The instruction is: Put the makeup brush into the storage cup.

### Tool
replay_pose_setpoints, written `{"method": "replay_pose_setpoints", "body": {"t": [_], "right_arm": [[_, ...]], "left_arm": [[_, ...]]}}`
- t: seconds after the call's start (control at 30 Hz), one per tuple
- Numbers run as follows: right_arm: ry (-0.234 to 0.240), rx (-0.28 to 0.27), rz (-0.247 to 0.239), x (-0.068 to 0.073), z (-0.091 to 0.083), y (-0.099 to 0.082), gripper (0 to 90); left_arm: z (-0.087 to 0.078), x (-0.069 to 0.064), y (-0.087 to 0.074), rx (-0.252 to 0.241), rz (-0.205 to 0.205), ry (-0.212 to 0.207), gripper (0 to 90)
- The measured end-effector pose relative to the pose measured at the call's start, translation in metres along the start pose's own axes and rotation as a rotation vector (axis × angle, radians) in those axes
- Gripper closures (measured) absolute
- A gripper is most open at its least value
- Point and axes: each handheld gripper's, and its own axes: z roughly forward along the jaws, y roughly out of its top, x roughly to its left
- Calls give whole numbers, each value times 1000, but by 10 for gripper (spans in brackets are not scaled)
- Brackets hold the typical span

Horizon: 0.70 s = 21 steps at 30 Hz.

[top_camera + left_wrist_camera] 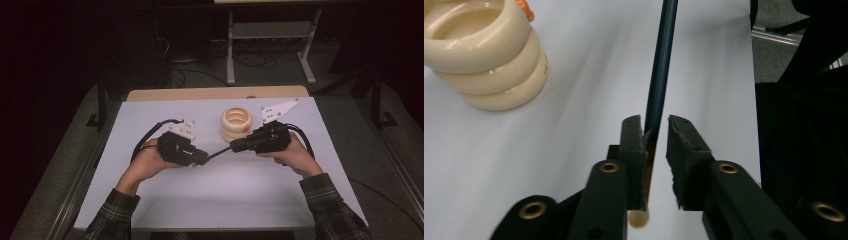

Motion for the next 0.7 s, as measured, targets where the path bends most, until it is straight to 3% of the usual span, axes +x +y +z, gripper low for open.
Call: {"method": "replay_pose_setpoints", "body": {"t": [0.13,0.27,0.4,0.57,0.7], "right_arm": [[-34,6,-6,0,-3,0,848],[-79,6,-7,0,-7,-1,848],[-129,-6,-4,-1,-12,-1,848],[-146,-30,-8,-2,-15,0,848],[-149,-44,-4,-1,-17,0,848]], "left_arm": [[-7,0,-2,-17,-19,30,715],[-13,2,-5,-28,-52,59,771],[-14,1,-7,-26,-82,44,896],[-5,0,-11,-31,-113,28,898],[8,-1,-11,-24,-111,22,898]]}}
